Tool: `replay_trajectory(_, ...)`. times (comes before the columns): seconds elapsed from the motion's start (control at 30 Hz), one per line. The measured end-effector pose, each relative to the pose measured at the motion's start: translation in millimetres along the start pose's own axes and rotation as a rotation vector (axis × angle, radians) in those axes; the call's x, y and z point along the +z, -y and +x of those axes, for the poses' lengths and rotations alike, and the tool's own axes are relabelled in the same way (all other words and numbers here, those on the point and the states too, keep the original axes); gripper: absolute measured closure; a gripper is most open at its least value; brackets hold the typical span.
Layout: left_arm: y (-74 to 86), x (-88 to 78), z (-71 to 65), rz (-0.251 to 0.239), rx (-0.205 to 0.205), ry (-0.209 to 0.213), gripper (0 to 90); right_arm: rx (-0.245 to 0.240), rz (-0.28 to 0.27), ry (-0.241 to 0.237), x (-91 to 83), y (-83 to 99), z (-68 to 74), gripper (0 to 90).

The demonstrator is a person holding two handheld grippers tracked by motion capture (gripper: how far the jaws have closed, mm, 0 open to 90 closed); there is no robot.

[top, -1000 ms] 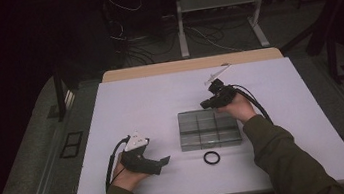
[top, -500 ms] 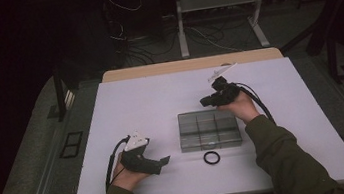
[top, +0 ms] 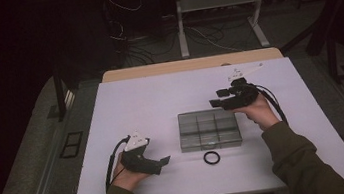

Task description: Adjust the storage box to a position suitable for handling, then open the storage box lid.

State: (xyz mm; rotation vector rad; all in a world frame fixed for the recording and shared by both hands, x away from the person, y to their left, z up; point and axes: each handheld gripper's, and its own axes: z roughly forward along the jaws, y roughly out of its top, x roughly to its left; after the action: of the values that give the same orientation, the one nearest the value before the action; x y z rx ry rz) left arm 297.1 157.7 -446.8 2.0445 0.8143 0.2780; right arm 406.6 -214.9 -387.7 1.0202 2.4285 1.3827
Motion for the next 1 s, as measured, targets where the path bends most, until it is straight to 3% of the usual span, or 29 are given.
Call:
replay_trajectory(0.2,-0.1,-1.0,0.8,-0.001,0.007,0.007,0.0,0.009,-0.032,0.032,-18.9,15.3,-0.1,34.7)
replay_trajectory(0.53,0.0,-2.0,2.9,-0.004,-0.002,0.029,1.3,0.017,-0.061,0.058,-46.2,36.5,3.6,34.7)
replay_trajectory(1.0,-5.9,-4.4,0.7,-0.027,0.033,0.052,33.1,0.036,-0.106,0.088,-83.5,74.7,8.1,61.4)
